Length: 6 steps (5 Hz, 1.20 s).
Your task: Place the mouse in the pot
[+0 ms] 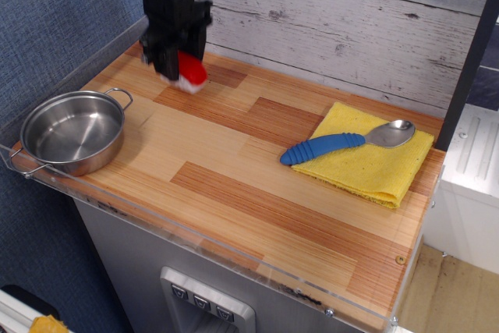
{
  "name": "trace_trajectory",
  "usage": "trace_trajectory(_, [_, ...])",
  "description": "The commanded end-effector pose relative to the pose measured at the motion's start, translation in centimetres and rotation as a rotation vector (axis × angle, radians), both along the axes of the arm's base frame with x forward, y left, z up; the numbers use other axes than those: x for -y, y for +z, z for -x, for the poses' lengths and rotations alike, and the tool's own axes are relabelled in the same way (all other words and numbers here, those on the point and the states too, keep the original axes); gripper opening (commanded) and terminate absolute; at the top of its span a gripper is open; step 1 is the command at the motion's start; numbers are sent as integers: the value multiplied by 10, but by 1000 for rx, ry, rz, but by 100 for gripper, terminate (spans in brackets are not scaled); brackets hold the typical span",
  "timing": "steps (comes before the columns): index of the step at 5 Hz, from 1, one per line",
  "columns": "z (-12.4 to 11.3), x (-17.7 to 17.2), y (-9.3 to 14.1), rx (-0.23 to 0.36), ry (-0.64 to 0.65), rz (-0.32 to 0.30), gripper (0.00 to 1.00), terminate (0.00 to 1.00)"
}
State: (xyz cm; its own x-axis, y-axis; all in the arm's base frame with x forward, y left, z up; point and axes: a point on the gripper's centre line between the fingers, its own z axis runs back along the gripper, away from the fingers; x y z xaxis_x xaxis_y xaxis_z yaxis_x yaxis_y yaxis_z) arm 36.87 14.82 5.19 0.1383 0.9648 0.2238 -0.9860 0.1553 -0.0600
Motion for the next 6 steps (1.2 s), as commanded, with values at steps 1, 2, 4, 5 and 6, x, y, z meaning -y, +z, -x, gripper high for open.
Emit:
trace_trajectory(1, [50,9,57,54,45,-82,0,0])
trace_trajectory(2, [74,13,58,-7,24,-91,0,0])
trace_trajectory(4, [129,2,54,-35,35,-37,0,0])
trace_trajectory(5, [143,-9,52,-57,76,-54,0,0])
trace_trajectory(6, [154,-27,46,-67,123,-58,0,0])
